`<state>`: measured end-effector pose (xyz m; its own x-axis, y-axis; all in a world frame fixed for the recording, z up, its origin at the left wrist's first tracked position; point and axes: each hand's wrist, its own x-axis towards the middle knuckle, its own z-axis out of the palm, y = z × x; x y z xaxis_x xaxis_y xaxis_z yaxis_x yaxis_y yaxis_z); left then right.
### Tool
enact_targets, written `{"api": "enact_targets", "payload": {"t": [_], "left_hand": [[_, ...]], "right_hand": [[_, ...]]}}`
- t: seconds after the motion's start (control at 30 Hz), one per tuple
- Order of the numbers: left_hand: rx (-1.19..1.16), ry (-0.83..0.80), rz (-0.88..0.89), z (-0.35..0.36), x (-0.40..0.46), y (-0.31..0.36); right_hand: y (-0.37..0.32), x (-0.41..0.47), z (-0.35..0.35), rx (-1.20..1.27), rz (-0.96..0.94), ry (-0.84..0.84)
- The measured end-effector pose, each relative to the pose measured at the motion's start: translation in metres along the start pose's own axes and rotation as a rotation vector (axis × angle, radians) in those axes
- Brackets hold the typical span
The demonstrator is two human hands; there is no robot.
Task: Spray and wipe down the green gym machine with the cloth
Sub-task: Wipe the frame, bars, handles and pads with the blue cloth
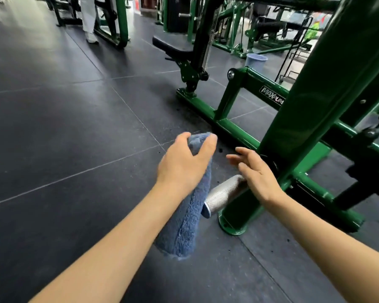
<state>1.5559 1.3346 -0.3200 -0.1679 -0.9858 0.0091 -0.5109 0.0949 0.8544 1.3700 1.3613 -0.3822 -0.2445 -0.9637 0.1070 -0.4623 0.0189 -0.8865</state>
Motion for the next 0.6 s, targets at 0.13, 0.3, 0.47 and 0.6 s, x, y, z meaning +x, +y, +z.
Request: {"api": "enact_targets", "payload": {"t": [0.13, 0.3, 0.47, 0.6], "left_hand": [[0.549, -0.411, 0.225, 0.049, -0.02, 0.025], [1.001, -0.303, 0.383, 0.101, -0.013, 0.022], [1.049, -0.246, 0.304, 0.131, -0.002, 0.036], [0.934, -0.25, 0.331, 0.152, 0.018, 0.059]], "right_hand": [[-0.009, 0.001, -0.026, 0.424, 0.108, 0.192], [-0.001, -0.026, -0.07, 0.283, 0.112, 0.154], [0.017, -0.038, -0.078, -0.015, 0.179, 0.142], [0.013, -0.029, -0.071, -0.334, 0.155, 0.2]]}}
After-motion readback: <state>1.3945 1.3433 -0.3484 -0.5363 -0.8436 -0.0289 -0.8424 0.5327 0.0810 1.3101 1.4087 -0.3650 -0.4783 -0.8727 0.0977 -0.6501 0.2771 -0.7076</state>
